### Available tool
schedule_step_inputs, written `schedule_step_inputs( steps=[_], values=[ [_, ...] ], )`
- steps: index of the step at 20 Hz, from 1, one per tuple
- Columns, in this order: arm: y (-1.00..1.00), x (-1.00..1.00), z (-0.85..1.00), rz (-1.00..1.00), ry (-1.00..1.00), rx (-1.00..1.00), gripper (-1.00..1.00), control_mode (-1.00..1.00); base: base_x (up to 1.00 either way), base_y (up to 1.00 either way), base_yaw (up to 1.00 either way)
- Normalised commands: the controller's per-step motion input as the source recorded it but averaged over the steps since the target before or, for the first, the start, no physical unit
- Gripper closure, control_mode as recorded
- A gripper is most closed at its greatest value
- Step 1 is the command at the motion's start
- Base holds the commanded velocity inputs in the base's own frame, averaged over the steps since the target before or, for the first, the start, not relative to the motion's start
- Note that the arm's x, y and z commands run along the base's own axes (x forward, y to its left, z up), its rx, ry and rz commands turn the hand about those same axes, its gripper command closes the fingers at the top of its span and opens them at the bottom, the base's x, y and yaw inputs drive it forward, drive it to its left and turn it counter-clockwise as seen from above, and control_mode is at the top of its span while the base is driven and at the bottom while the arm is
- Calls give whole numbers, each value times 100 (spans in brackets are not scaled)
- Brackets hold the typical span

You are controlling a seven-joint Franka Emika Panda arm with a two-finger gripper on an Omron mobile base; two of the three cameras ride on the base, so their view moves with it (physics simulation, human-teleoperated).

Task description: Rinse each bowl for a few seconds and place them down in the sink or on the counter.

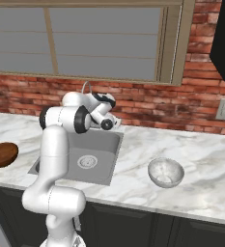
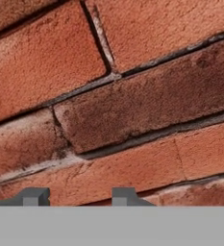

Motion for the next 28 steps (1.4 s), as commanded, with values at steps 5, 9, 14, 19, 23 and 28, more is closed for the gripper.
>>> schedule_step_inputs(
  steps=[5,9,14,19,23,28],
  values=[
    [-62,-23,-57,2,0,3,100,-100,0,0,0],
    [-58,-28,-60,1,0,2,100,-100,0,0,0],
    [-55,-28,-43,0,0,4,100,-100,0,0,0],
    [-44,-14,8,-2,-1,9,-100,-100,0,0,0],
    [-43,-14,19,-1,-3,8,-100,-100,0,0,0],
    [-50,-16,26,0,-4,7,-100,-100,0,0,0]
  ],
)
